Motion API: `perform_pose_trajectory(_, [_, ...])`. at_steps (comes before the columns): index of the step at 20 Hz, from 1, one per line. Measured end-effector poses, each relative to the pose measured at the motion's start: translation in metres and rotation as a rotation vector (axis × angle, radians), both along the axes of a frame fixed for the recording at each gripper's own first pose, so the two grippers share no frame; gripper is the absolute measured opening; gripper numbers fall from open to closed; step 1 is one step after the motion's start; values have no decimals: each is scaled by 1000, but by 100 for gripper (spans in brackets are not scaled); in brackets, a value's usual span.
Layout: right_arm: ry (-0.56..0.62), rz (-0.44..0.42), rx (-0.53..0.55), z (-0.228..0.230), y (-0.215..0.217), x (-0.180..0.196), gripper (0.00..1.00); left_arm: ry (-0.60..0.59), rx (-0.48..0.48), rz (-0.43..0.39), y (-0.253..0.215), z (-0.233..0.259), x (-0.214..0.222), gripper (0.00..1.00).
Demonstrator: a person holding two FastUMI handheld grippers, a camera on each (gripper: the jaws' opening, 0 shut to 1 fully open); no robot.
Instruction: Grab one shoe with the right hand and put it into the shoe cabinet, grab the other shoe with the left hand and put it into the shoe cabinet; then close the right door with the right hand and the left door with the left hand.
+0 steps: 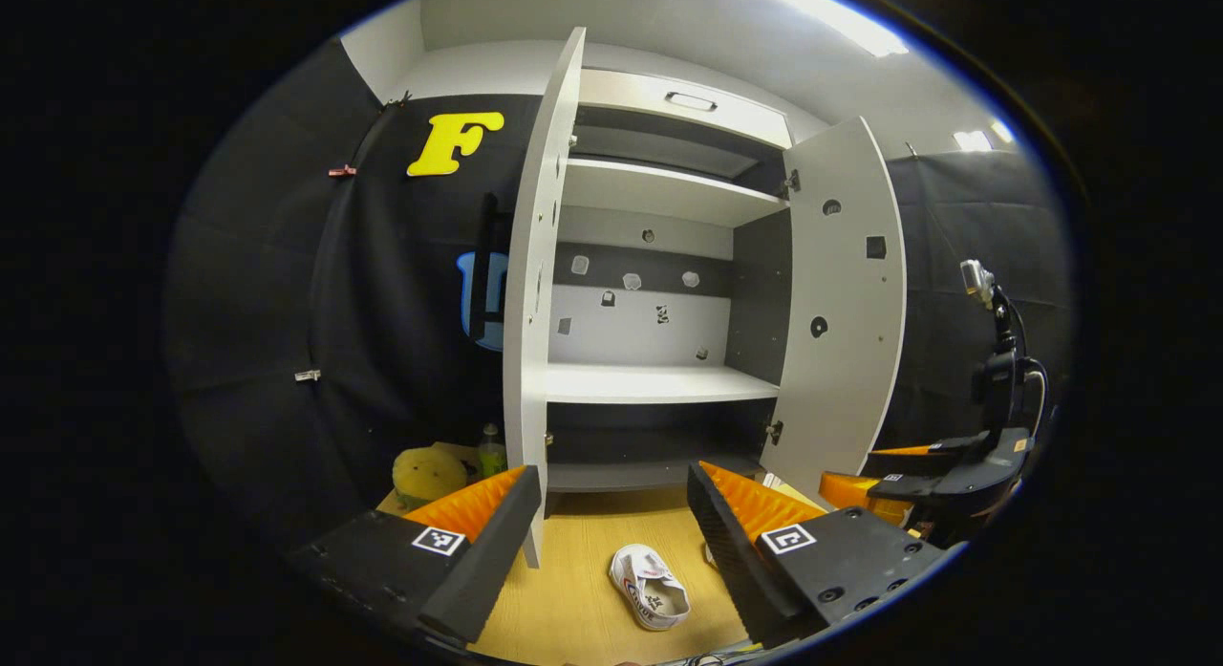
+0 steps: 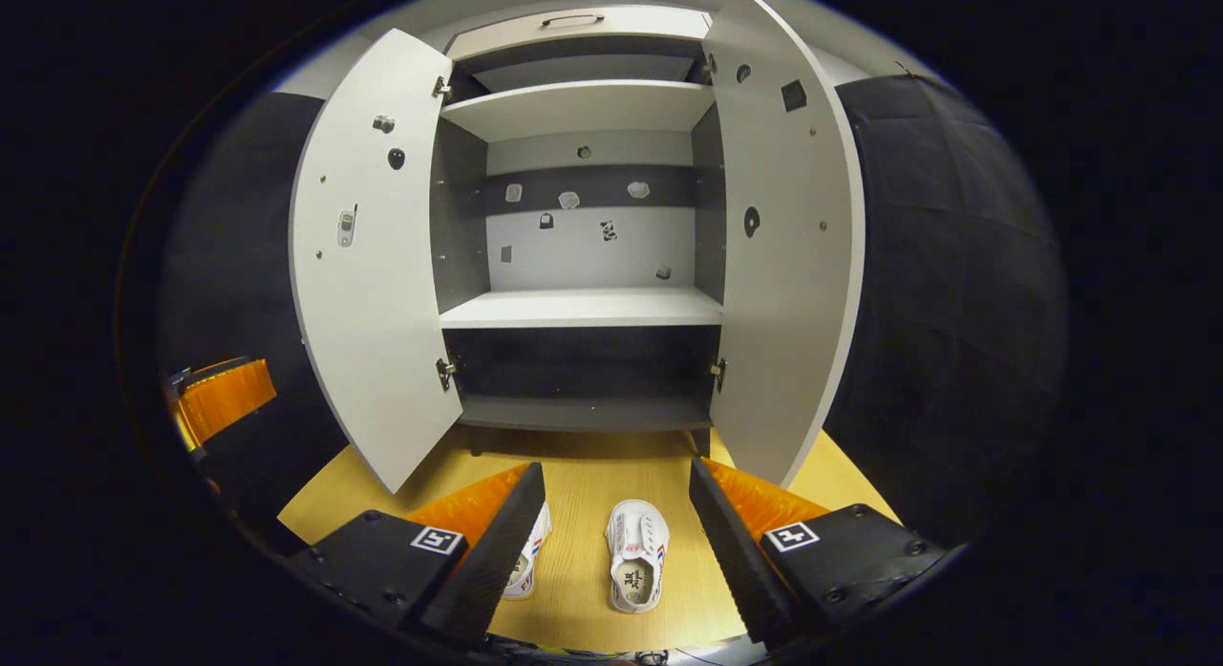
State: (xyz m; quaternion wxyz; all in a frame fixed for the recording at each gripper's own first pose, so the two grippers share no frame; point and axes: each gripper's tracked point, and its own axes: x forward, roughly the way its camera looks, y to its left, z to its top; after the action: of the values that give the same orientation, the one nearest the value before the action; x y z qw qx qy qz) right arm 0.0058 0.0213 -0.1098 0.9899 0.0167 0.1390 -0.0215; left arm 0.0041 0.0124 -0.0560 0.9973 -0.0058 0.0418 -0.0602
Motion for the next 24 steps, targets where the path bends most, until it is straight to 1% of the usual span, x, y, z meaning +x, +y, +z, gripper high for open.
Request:
perform_pose_trajectory(3, [94, 34, 32, -41, 7, 8, 99, 41, 8, 30, 1, -14, 6, 96])
perform_pose_trajectory(6, [210, 82, 54, -90, 13, 10, 98, 54, -3, 66, 3, -18, 9, 96])
perform_pose_trajectory(9, [286, 91, 83, -131, 11, 9, 99, 100, 3, 96, 4, -33, 11, 96])
perform_pose_trajectory(13, [377, 109, 79, -187, 10, 6, 99, 171, 15, 139, 6, -57, 10, 96])
perform_pose_trajectory(18, [461, 115, 118, -248, 18, 14, 99, 261, -21, 174, 9, -101, 5, 96])
perform_pose_trajectory(23, [462, 98, 54, -282, 13, 38, 99, 324, -36, 181, 6, -129, 2, 96])
perform_pose_trajectory(24, [460, 97, 45, -286, 13, 42, 96, 328, -32, 181, 6, -133, 2, 96])
